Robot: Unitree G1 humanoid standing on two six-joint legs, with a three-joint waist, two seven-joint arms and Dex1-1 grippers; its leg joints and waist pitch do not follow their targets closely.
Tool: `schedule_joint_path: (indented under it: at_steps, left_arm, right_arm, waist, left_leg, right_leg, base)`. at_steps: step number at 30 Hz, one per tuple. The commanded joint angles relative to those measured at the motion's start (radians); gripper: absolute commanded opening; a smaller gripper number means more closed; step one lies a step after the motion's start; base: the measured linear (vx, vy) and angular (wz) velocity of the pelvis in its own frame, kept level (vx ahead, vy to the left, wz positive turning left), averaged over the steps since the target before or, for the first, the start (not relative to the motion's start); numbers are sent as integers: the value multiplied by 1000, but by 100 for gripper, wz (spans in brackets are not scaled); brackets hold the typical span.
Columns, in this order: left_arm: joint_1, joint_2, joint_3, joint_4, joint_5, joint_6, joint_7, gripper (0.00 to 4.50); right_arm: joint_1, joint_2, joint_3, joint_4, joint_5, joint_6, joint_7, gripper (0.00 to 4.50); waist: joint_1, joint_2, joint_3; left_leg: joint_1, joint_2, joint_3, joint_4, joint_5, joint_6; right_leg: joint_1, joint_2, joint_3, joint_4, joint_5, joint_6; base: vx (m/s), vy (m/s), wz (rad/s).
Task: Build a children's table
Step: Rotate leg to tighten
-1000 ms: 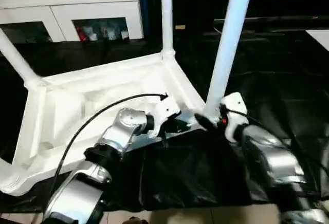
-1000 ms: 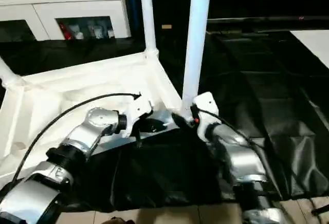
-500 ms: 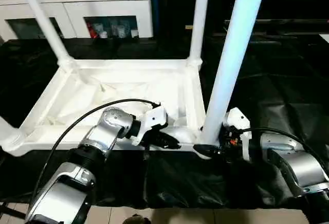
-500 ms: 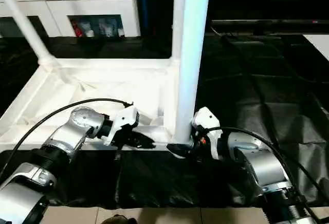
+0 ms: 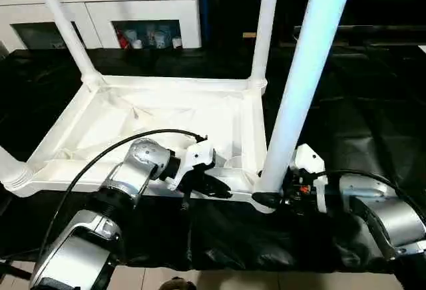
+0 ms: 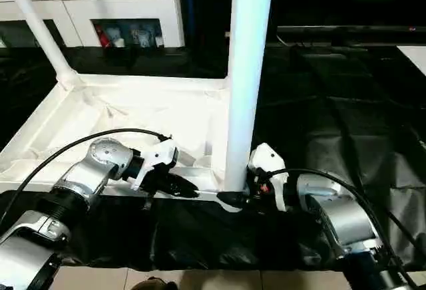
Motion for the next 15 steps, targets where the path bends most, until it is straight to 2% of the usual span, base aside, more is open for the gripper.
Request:
schedule_joint_path:
  at_steps: [1, 2, 6, 8, 9, 10, 12, 13, 15]
  left_arm:
    - [-26, -44, 32, -4, -1, -2, 127, 0]
    - [-29, -51, 35, -1, 3, 1, 149, 0]
    - [-35, -91, 39, -3, 28, 27, 258, 0]
    - [-35, -99, 40, -7, 33, 35, 280, 0]
    - [-36, -122, 44, -17, 34, 62, 319, 0]
    - [-41, -137, 47, -15, 42, 76, 363, 0]
    - [-47, -163, 53, -14, 52, 96, 424, 0]
    - [-48, -174, 55, -15, 53, 103, 442, 0]
    - [-49, -195, 58, -19, 52, 116, 465, 0]
  right_arm:
    - [16, 57, 56, -14, 1, -17, -33, 262]
    - [15, 68, 53, -6, -6, -25, -54, 261]
    - [-19, 178, 6, 88, -55, -7, -269, 261]
    - [-27, 200, -2, 106, -67, -5, -313, 261]
    - [-49, 256, -23, 156, -91, 3, -420, 261]
    - [-66, 292, -38, 191, -101, 9, -487, 261]
    - [-96, 352, -60, 246, -112, 13, -589, 261]
    - [-108, 375, -68, 266, -115, 12, -626, 261]
    - [-127, 410, -71, 296, -127, 2, -671, 261]
  waist:
    - [-5, -16, -64]
    - [-7, -15, -63]
    - [-18, -15, -56]
    - [-30, -16, -53]
    - [-37, -17, -53]
    - [-43, -15, -53]
    - [-59, -17, -54]
    - [-63, -16, -54]
    - [-67, -17, -55]
  left_leg:
    - [26, 67, -36, -75, -280, 32]
    - [24, 67, -37, -77, -284, 29]
    - [31, 64, -42, -84, -351, -2]
    - [30, 63, -49, -89, -381, -23]
    - [33, 62, -50, -89, -394, -29]
    - [35, 61, -48, -89, -403, -32]
    - [32, 58, -52, -91, -421, -40]
    - [34, 58, -52, -91, -424, -41]
    - [30, 55, -51, -90, -415, -34]
  right_leg:
    - [38, -78, 48, -79, -304, -217]
    - [38, -78, 48, -80, -317, -211]
    - [31, -82, 46, -96, -454, -169]
    - [32, -82, 42, -98, -497, -153]
    - [30, -83, 42, -103, -514, -141]
    - [26, -81, 44, -102, -513, -145]
    - [27, -81, 40, -104, -525, -138]
    - [24, -81, 41, -105, -521, -140]
    - [28, -80, 41, -107, -511, -135]
  base:
    - [0, 0, 0]
    - [0, 0, 0]
    - [0, 0, 0]
    - [0, 0, 0]
    - [0, 0, 0]
    - [0, 0, 0]
    - [0, 0, 0]
    - [0, 0, 0]
    - [0, 0, 0]
